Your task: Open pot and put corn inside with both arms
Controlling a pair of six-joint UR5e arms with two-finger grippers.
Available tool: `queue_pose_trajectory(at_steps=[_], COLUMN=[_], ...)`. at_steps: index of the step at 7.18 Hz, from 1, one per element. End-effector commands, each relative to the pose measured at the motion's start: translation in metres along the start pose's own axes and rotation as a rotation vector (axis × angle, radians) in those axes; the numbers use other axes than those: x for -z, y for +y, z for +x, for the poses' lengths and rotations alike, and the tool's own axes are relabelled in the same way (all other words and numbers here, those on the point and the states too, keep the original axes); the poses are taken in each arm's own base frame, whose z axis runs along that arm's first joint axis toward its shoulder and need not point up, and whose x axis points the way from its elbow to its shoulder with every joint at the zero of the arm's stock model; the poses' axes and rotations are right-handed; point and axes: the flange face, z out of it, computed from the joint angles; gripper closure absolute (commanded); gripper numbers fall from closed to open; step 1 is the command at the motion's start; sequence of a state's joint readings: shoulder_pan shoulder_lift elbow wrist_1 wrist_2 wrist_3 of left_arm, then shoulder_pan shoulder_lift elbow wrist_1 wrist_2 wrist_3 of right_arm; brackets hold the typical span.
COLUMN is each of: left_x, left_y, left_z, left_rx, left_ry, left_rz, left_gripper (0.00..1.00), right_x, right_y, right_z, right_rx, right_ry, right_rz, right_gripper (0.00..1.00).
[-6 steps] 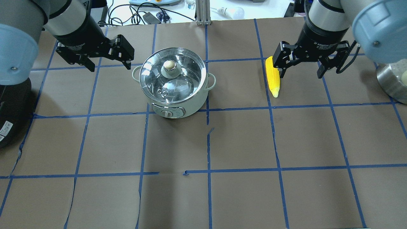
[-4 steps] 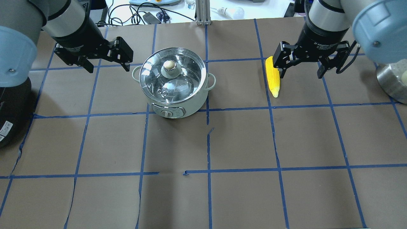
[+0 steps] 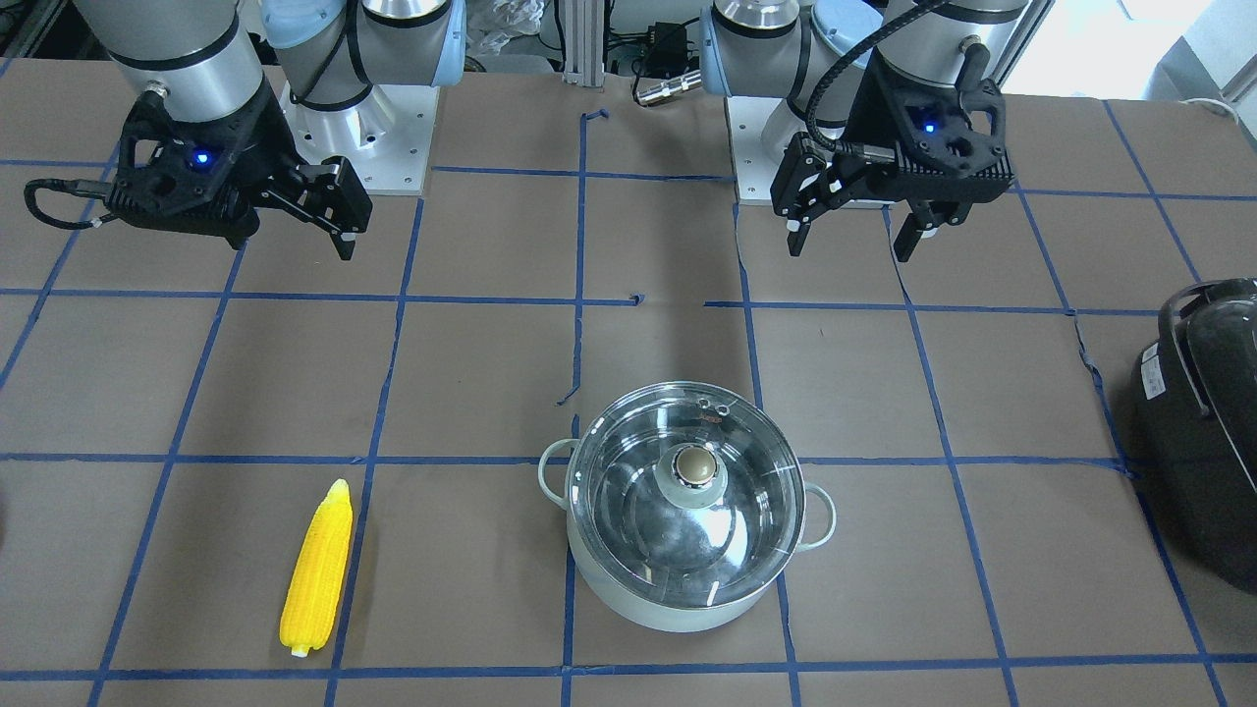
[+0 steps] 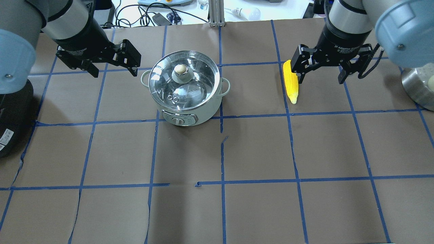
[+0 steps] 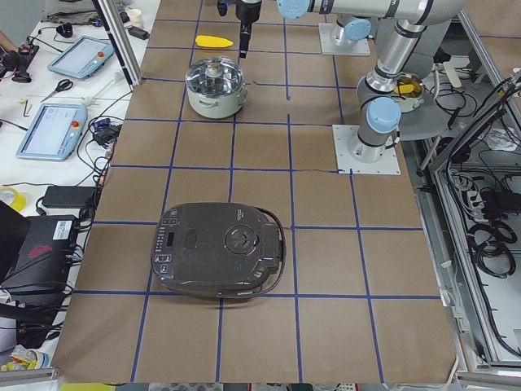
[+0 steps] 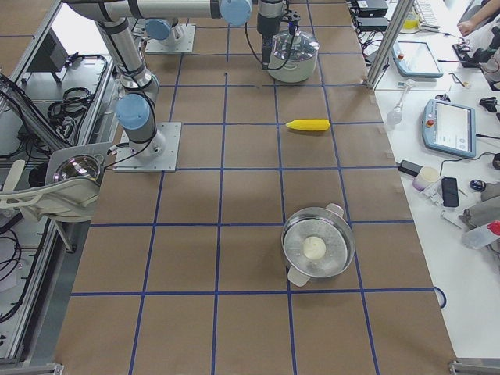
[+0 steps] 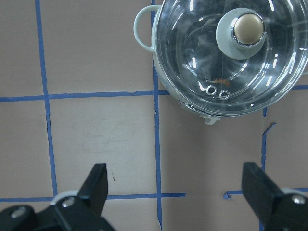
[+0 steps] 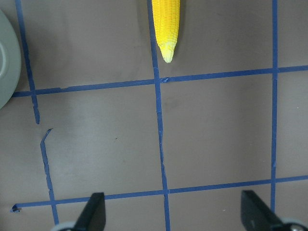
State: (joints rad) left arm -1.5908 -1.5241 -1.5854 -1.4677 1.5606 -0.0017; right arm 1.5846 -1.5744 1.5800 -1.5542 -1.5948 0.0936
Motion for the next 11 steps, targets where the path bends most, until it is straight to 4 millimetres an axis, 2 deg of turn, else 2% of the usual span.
queue_pose_trajectory(at_steps=[1,8,9,10,11], left_x=[0.003,0.006,0.002,-0.012,-0.023], left_y=[0.001,-0.001,-0.006,-0.013,-0.024], left_z=[0.0,-0.006,-0.01,-0.028,-0.033], left_rx=[0.0,0.006,0.001,-0.012,-0.008], left_ry=[0.004,-0.006,-0.01,-0.01,-0.01], left_rz=[0.007,0.011,0.004,-0.024,-0.04], left_gripper=[0.0,0.0,0.0,0.0,0.0], right_x=[0.001,0.0,0.001,0.0,0.005], right_y=[0.001,0.0,0.001,0.0,-0.01], right_z=[0.0,0.001,0.001,0.001,0.001], right_rx=[0.0,-0.001,0.0,0.0,-0.008], right_ry=[0.002,0.007,0.005,0.005,-0.019], right_rz=[0.001,0.0,0.003,0.001,0.028], right_gripper=[0.0,0.0,0.0,0.0,0.0])
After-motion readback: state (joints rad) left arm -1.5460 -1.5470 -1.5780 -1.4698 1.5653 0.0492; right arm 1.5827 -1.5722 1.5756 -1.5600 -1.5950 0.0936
